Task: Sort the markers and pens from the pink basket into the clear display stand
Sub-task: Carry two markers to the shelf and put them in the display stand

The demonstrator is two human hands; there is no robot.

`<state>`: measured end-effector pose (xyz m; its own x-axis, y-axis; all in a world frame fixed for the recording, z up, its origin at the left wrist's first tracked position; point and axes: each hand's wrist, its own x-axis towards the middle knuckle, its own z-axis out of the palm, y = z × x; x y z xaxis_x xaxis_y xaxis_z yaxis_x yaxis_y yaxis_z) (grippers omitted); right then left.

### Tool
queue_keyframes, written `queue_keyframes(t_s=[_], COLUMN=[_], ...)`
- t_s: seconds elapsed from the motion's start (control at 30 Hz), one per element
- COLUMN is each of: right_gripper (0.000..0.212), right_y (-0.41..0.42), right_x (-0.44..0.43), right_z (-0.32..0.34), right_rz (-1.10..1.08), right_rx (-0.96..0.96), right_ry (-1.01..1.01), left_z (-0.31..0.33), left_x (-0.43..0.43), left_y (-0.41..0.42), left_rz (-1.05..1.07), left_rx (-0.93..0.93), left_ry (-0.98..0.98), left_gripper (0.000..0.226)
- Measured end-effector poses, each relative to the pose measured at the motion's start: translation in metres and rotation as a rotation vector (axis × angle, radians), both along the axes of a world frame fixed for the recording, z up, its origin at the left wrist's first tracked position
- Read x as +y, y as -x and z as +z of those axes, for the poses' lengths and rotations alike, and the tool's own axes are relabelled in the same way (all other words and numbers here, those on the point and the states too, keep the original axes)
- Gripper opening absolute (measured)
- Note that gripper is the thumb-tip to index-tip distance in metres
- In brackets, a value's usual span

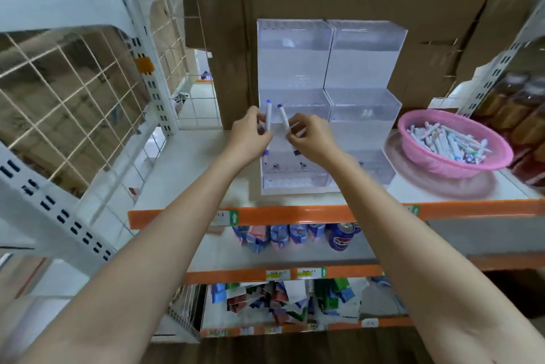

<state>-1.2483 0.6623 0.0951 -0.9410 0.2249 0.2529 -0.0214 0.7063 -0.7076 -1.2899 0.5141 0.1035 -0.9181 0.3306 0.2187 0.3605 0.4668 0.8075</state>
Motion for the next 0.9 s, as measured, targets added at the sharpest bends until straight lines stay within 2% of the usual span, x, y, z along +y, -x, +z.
queue_keyframes(t_s=[0.27, 0.5, 0.7, 0.9], right_gripper=[0.012, 0.015, 0.013, 0.015], right_y=[0.004, 0.020, 0.027, 0.032], right_x=[-0.003, -0.008, -0.014, -0.018], right_z=[-0.016, -0.028, -0.035, -0.036], right_rz=[-0.110, -0.072, -0.084, -0.085], right_rx=[0.087, 0.149, 0.229, 0.228], right_ry=[0.115, 0.113, 0.090, 0.089], left_z=[-0.022, -0.033, -0.046, -0.050], left_x=[0.000, -0.002, -0.004, -0.005], left_y=[0.012, 0.020, 0.025, 0.031], left_rz=[-0.050, -0.036, -0.005, 0.024], left_rx=[0.136, 0.259, 0.260, 0.267], left_ry=[-0.074, -0.094, -0.096, -0.066], left_gripper=[0.020, 0.022, 0.024, 0.023])
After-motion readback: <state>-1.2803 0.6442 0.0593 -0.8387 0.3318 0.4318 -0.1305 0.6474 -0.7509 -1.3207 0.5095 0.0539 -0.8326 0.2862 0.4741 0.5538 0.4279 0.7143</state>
